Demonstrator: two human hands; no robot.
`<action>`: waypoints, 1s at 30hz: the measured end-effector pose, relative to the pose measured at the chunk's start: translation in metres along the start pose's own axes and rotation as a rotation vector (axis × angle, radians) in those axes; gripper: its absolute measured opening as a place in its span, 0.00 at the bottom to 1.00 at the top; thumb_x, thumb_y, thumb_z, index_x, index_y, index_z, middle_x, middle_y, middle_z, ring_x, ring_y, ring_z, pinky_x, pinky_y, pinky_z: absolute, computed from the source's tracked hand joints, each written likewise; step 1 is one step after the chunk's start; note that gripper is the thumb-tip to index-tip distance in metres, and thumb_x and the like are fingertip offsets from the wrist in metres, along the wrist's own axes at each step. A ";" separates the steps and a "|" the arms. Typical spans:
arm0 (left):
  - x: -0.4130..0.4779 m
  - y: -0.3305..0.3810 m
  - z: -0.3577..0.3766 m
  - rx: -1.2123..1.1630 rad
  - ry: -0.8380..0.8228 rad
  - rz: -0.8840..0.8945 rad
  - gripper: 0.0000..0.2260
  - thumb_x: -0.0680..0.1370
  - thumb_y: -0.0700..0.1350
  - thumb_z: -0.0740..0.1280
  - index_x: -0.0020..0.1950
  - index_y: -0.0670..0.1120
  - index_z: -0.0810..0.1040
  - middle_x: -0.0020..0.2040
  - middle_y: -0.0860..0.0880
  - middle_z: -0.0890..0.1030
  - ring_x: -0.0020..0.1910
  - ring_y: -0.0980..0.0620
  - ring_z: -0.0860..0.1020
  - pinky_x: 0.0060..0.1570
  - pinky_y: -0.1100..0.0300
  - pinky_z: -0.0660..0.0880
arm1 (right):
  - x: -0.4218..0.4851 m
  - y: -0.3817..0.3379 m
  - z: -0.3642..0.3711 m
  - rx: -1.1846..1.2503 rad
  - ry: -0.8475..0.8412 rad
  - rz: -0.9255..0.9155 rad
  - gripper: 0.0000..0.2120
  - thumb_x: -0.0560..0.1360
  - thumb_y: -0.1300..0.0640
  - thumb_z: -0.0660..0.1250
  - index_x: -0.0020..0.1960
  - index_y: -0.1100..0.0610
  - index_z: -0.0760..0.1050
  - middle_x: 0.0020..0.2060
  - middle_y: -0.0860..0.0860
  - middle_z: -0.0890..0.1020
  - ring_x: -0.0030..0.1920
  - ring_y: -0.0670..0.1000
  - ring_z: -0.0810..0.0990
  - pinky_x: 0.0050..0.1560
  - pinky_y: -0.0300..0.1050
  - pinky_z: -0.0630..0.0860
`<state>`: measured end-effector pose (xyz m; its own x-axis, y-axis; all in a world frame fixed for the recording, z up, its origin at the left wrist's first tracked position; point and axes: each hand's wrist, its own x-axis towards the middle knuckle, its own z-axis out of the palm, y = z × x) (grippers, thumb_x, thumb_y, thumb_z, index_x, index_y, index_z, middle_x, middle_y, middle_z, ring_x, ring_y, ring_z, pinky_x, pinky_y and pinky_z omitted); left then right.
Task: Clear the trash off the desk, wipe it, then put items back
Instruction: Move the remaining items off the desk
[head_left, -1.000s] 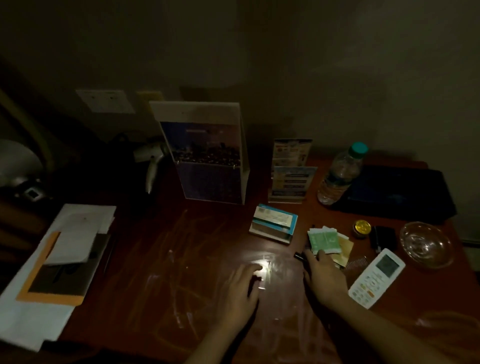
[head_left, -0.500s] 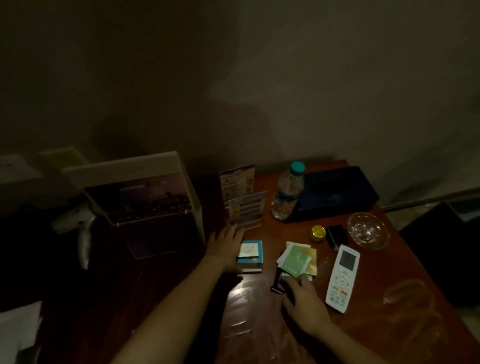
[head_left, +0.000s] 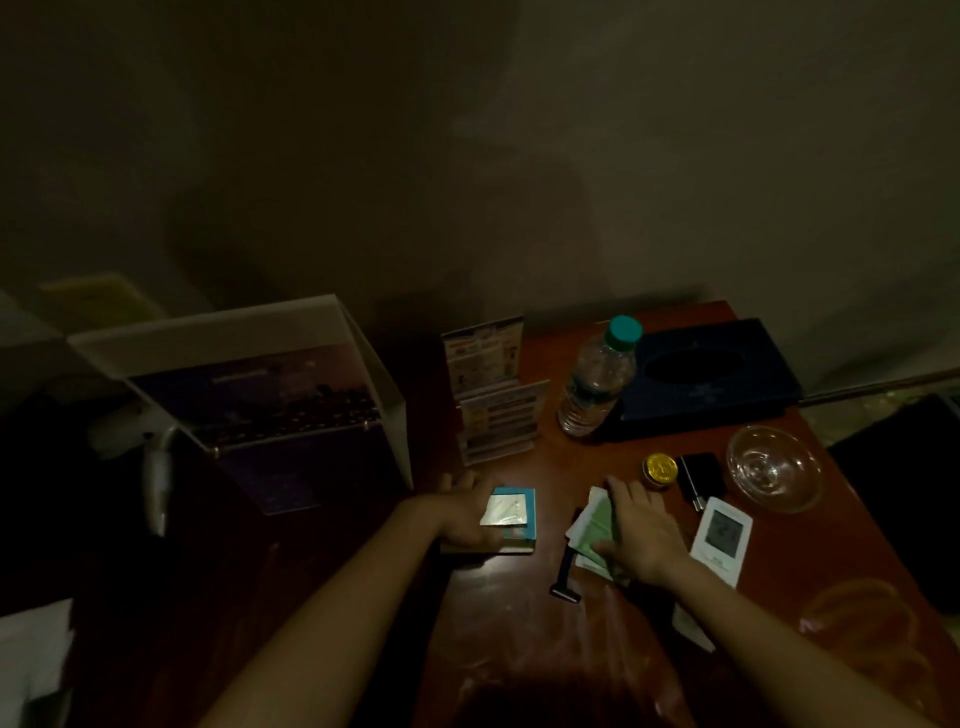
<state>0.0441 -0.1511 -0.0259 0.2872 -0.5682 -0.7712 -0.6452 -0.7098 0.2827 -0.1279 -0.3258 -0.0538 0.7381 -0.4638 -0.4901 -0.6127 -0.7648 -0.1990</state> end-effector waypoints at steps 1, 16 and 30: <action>0.000 0.000 -0.003 0.011 -0.023 -0.008 0.38 0.76 0.61 0.63 0.77 0.51 0.46 0.76 0.46 0.52 0.74 0.39 0.52 0.72 0.44 0.56 | 0.002 0.000 0.001 -0.006 0.000 0.002 0.40 0.72 0.44 0.70 0.75 0.55 0.52 0.68 0.54 0.63 0.67 0.56 0.63 0.63 0.48 0.67; 0.005 0.002 -0.023 -0.280 -0.059 -0.095 0.31 0.74 0.51 0.72 0.74 0.52 0.63 0.73 0.49 0.66 0.69 0.48 0.68 0.60 0.60 0.66 | -0.007 -0.003 -0.001 0.054 -0.054 0.001 0.29 0.70 0.48 0.73 0.64 0.51 0.62 0.57 0.57 0.73 0.59 0.59 0.67 0.49 0.46 0.67; 0.004 -0.004 -0.005 -0.291 -0.128 -0.141 0.27 0.67 0.52 0.78 0.61 0.48 0.71 0.63 0.48 0.73 0.57 0.49 0.75 0.54 0.56 0.75 | -0.061 -0.004 0.009 0.585 0.283 0.135 0.18 0.68 0.51 0.75 0.47 0.53 0.67 0.45 0.47 0.74 0.43 0.49 0.76 0.40 0.44 0.75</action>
<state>0.0516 -0.1525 -0.0275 0.2555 -0.4125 -0.8744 -0.3716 -0.8768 0.3051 -0.1734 -0.2906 -0.0304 0.6408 -0.6993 -0.3168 -0.6983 -0.3596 -0.6189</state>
